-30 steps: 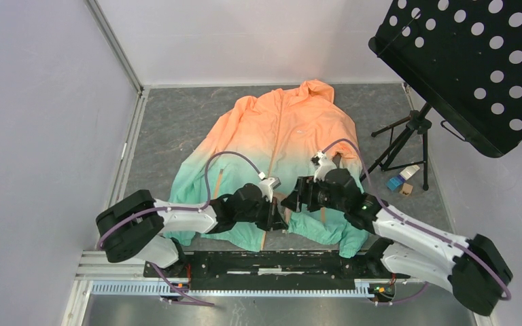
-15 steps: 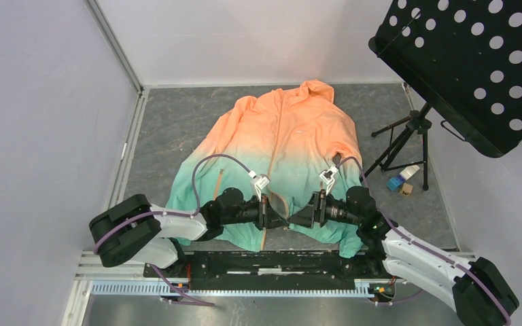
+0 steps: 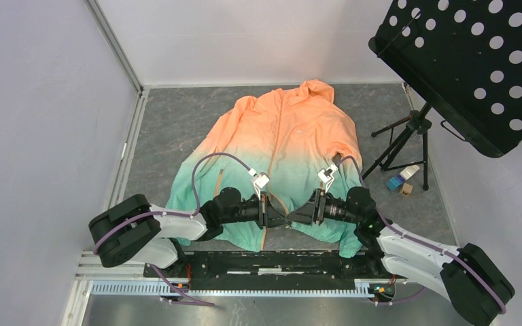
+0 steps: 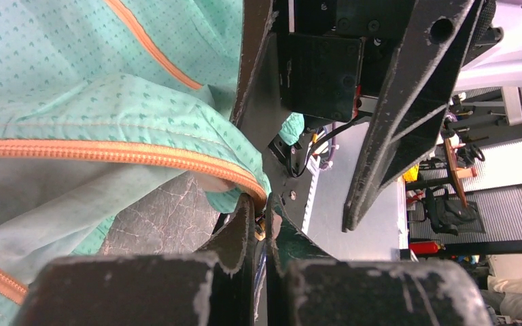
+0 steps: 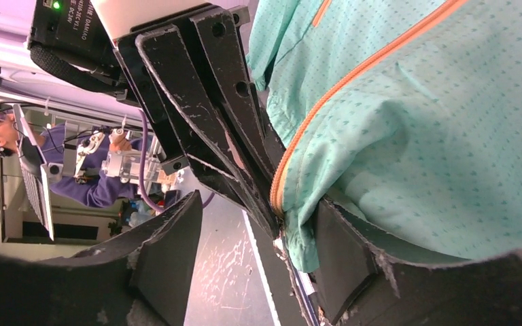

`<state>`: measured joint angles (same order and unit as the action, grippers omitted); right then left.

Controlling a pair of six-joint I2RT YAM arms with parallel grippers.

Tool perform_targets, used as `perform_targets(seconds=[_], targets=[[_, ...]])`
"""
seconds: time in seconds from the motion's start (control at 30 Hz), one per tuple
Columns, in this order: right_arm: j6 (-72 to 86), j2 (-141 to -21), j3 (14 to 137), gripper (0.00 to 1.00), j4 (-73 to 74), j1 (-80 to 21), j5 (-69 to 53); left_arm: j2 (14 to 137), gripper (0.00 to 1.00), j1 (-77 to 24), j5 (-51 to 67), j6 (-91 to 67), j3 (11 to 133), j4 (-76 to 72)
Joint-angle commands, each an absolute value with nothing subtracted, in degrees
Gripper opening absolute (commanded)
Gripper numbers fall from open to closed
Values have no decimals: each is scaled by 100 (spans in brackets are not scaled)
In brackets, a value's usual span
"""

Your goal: Zip up the jacket

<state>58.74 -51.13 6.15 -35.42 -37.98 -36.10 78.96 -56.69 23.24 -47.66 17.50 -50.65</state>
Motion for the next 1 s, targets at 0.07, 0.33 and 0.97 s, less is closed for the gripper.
perform_targets(seconds=[0.07,0.33,0.97], targets=[[5630,-5201,713,59,-3720,-3779,-3576,7754,2,-5651,2414,-4774,1793,-4975],[5283,-5361,1030,52,-3364,-3779,-3472,7705,2,-5651,2413,-4702,1806,-4865],[5036,-5819,1418,36,-3033,-4032,-3051,7562,2,-5651,2376,-4545,1934,-4376]])
